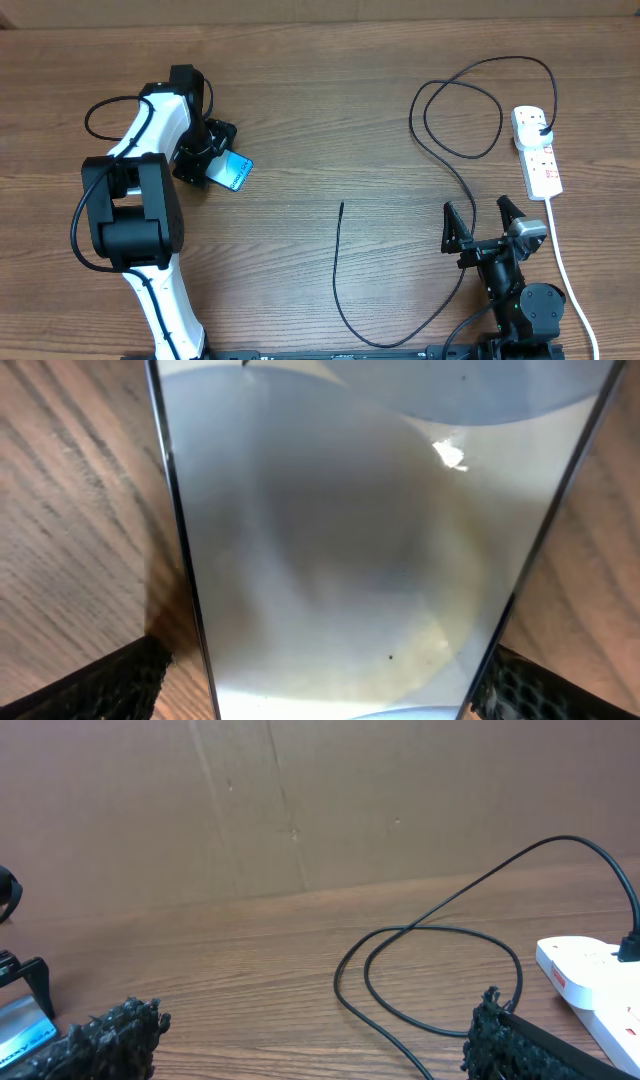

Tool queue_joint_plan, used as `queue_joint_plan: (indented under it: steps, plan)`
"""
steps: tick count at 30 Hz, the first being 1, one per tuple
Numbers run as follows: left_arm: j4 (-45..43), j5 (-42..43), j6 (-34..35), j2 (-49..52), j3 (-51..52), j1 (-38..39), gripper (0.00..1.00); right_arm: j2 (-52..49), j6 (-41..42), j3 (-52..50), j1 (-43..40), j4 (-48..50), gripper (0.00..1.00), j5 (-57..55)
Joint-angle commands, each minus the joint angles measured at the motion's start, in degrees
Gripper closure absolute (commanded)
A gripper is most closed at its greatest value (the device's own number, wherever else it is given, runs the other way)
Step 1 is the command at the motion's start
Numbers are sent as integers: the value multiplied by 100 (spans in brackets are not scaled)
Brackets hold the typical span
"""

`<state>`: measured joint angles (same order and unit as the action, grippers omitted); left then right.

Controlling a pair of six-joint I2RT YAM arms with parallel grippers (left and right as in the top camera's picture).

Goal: Plug charger to phone and switch on socket

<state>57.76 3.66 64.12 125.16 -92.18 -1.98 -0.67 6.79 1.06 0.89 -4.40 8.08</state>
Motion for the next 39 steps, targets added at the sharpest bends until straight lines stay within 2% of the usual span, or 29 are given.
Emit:
queue_joint_plan:
  steps: [1,28,39]
  plan:
    - [76,-175,-114,208,-11,13,0,50,-24,-61,39,22,0,-55]
    - [-168,-221,-133,208,-11,13,0,50,-24,-61,39,22,0,-55]
    - [-173,-219,-133,208,-11,17,6,50,-24,-61,39,22,0,-55]
